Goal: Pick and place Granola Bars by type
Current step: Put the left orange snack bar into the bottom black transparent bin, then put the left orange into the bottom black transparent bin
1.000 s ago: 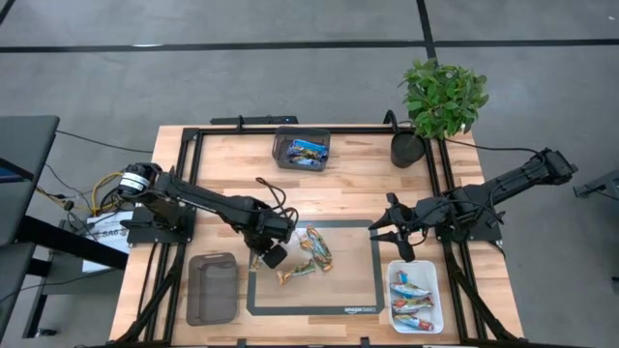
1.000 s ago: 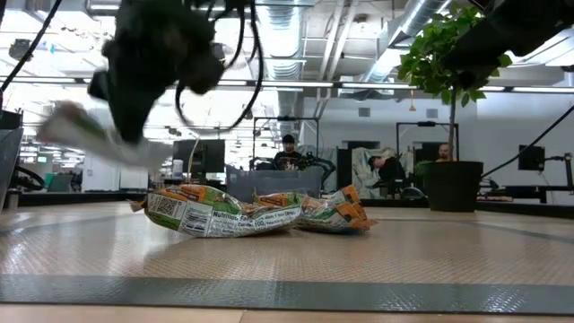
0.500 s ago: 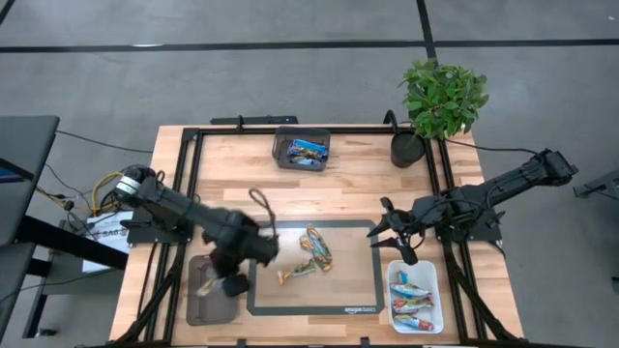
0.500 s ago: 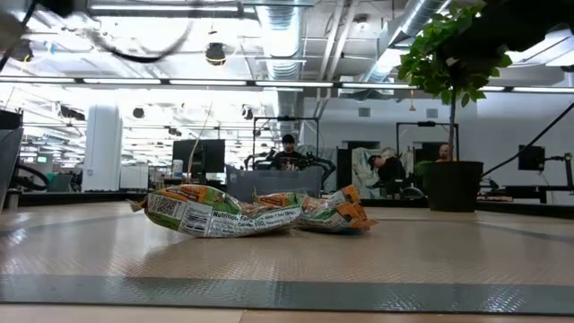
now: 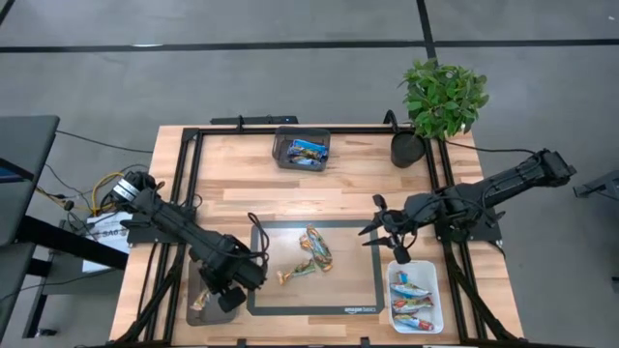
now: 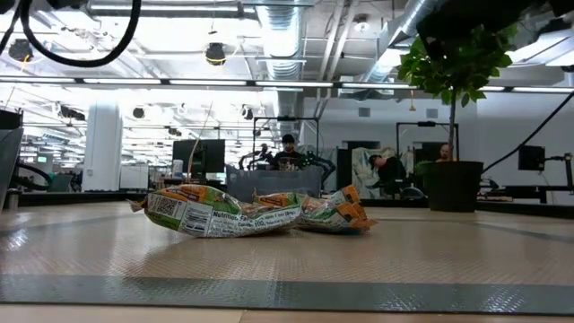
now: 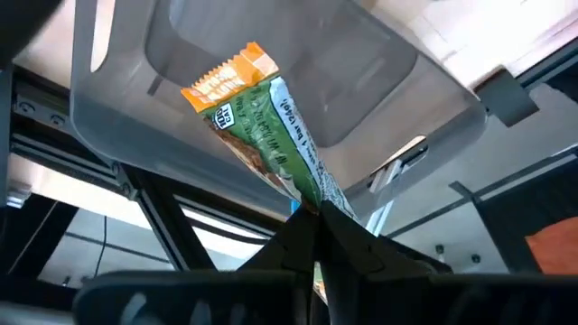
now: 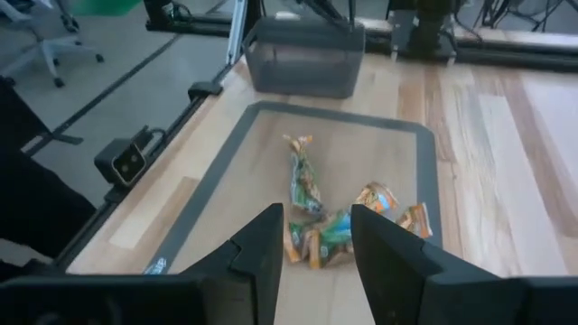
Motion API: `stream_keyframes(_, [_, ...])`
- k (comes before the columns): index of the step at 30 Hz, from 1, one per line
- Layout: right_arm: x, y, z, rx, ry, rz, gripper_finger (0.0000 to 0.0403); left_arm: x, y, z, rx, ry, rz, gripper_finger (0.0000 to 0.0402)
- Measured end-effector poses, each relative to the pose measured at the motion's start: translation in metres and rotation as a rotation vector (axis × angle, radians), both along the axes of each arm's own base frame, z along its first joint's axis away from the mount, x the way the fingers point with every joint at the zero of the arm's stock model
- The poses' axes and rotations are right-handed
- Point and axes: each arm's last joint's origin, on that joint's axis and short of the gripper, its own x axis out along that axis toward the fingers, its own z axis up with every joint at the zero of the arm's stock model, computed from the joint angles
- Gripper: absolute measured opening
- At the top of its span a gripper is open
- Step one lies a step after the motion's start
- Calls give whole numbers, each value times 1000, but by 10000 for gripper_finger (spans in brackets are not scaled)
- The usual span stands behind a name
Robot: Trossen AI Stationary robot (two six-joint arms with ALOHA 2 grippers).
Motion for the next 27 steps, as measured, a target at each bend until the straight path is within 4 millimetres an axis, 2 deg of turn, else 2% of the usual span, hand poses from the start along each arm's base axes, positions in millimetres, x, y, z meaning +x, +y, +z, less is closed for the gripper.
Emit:
stream_keyframes(4, [-1, 0, -2, -6, 22, 0, 123, 1, 0, 0, 17, -13, 13, 39])
stream_keyframes(10, [-1, 0, -2, -5, 24, -1, 122, 0, 3, -1, 87, -6, 25, 124])
stream_keyframes(14, [-1, 0, -2, -5, 26, -1, 122, 3, 6, -2, 101, -32, 27, 157])
stream_keyframes(21, [-3, -1, -6, 5, 71, -14, 122, 37, 21, -4, 161, -348, 57, 152])
stream_keyframes(27, [-3, -9, -10, 95, 149, -127, 122, 74, 43, -2, 95, -620, 23, 135])
